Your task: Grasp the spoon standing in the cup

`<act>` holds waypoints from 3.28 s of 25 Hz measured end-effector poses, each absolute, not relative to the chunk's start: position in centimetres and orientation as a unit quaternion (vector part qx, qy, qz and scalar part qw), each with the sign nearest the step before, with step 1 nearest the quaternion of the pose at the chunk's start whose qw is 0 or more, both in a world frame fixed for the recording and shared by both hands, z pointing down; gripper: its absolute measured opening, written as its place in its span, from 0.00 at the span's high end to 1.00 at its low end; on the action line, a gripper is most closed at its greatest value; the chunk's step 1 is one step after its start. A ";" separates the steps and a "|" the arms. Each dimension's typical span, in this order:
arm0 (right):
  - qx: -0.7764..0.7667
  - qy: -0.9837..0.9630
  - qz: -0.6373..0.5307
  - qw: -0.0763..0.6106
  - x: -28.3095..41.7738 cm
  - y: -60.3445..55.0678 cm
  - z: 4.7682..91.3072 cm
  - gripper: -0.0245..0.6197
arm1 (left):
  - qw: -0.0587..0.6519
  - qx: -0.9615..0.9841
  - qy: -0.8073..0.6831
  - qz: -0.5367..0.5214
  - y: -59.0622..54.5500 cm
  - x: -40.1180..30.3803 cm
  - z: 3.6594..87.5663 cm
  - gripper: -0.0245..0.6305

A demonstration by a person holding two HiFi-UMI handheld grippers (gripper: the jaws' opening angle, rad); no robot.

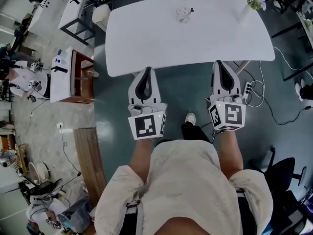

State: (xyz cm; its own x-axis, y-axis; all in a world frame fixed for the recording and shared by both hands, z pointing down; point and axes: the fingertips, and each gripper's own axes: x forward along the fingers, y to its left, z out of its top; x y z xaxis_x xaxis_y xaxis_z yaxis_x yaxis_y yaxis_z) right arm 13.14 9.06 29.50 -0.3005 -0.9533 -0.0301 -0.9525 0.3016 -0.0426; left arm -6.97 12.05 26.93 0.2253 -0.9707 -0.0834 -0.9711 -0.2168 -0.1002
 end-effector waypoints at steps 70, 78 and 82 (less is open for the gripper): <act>-0.621 0.775 -0.099 -0.066 9.9 -33.0 42.8 0.96 | -0.018 -0.836 0.548 -0.026 -32.4 -7.0 37.9 0.96; -0.605 0.779 -0.143 -0.076 10.9 -36.5 47.5 0.94 | -0.035 -0.843 0.534 -0.054 -35.7 -4.3 41.3 0.96; -0.594 0.782 -0.169 -0.085 10.6 -38.0 49.9 0.87 | -0.052 -0.842 0.532 -0.070 -37.7 -4.0 43.4 0.96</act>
